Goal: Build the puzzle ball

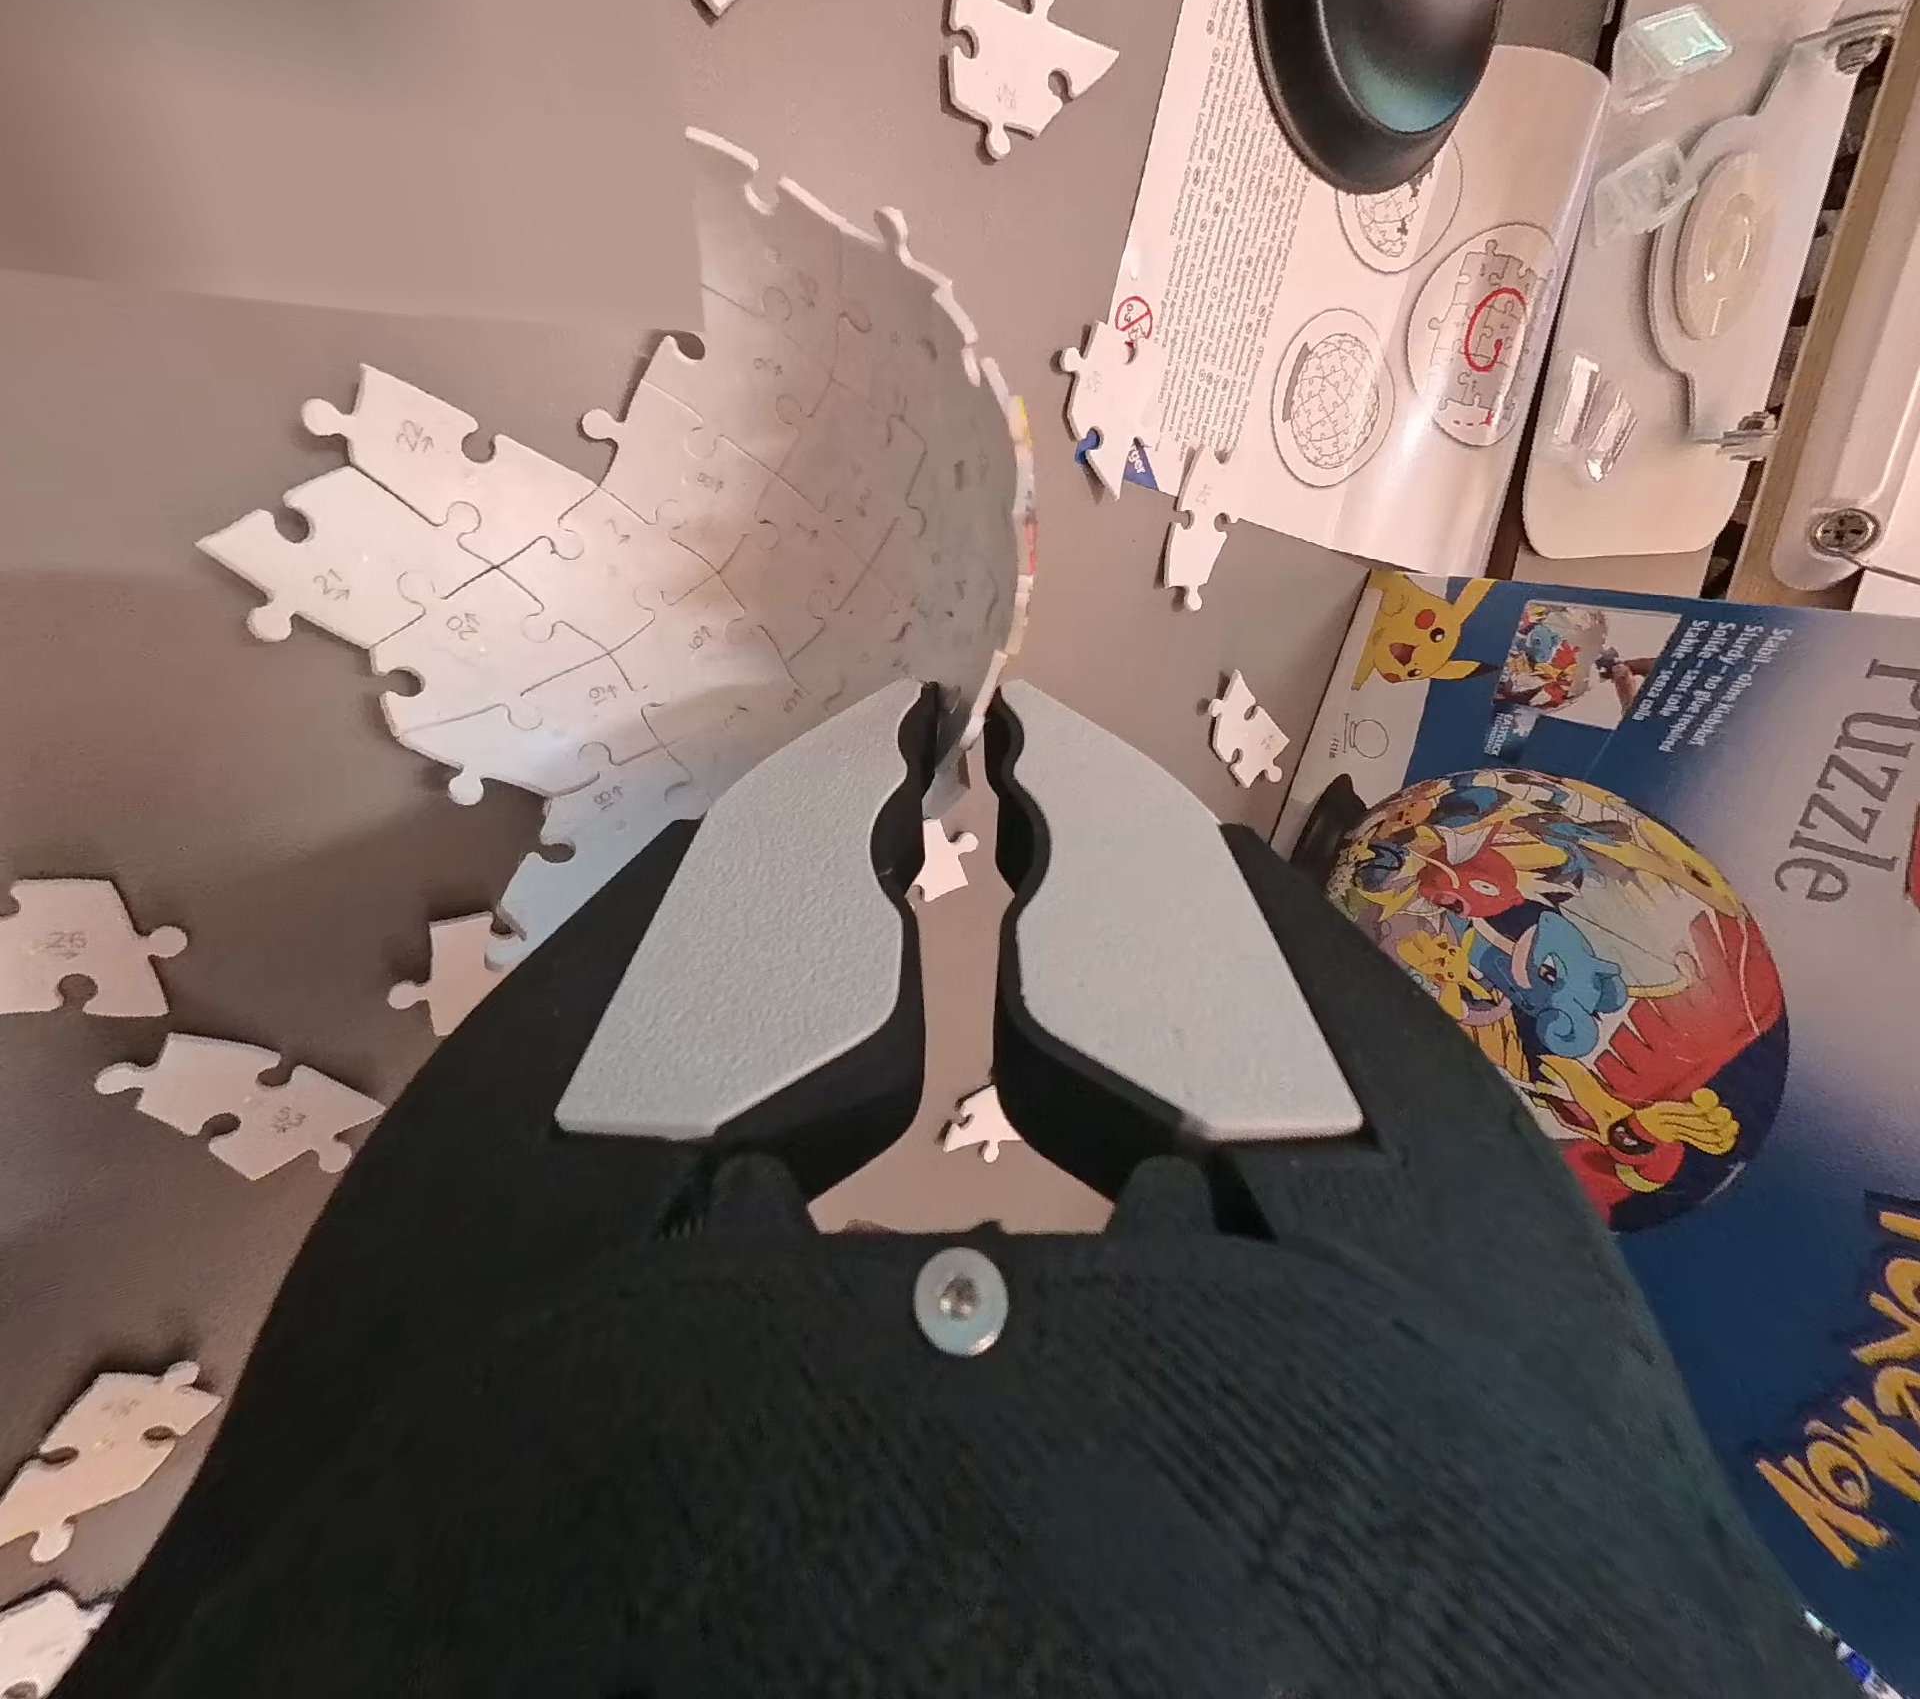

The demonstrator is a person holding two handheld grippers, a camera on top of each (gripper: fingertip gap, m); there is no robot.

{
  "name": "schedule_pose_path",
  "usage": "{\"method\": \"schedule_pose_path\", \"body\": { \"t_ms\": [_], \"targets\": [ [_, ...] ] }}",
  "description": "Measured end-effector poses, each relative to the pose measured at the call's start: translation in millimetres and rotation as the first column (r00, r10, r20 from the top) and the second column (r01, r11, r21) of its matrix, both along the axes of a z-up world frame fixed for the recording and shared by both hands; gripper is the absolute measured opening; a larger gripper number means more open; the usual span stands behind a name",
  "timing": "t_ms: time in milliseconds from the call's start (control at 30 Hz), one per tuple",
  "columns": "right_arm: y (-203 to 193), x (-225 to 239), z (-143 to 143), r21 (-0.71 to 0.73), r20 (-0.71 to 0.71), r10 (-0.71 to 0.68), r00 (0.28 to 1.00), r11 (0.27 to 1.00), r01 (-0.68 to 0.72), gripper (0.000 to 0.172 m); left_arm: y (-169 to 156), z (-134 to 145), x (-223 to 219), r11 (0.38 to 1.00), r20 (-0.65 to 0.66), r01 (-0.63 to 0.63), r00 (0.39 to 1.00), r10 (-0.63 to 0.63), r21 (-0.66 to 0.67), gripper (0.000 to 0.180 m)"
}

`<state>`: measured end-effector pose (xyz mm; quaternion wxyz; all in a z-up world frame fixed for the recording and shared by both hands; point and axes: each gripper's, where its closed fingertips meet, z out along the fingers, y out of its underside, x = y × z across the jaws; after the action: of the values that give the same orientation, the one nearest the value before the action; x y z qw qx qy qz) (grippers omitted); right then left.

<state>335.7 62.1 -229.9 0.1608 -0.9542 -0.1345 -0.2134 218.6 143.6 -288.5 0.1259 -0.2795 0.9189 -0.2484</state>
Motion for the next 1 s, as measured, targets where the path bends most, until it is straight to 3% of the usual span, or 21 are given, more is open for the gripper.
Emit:
{"method": "schedule_pose_path", "body": {
  "t_ms": [167,367,533,733,867,1000],
  "targets": [
    [0.4,-0.5,0.6,-0.005,0.006,0.002,1.0,1.0,-0.002,0.008,16.4,0.7,11.0,0.996,0.023,-0.084,0.996,0.084,0.02,0.022],
    [2.0,-0.6,1.4,-0.011,0.016,0.002,1.0,1.0,-0.001,0.008,11.8,14.9,12.6,0.984,0.006,-0.16,0.987,0.161,-0.076,0.027],
    [3.8,-1.4,2.7,-0.013,0.026,0.009,1.0,1.0,-0.008,0.008,8.8,47.3,47.6,0.95,0.159,-0.252,0.946,0.283,-0.187,0.033],
    [4.1,-2.2,3.3,-0.01,0.024,0.011,1.0,1.0,-0.01,0.008,-13.0,51.7,71.6,0.95,0.101,-0.225,0.963,0.251,-0.217,0.037],
    [4.7,-2.9,4.1,-0.006,0.023,0.014,1.0,1.0,-0.014,0.008,-17.0,43.3,88.2,0.954,0.149,-0.258,0.948,0.28,-0.15,0.029],
    [4.6,-3.0,4.1,0.0,0.018,0.015,1.0,1.0,-0.015,0.008,-23.8,39.5,96.9,0.938,0.127,-0.272,0.944,0.303,-0.216,0.01]
  ]
}}
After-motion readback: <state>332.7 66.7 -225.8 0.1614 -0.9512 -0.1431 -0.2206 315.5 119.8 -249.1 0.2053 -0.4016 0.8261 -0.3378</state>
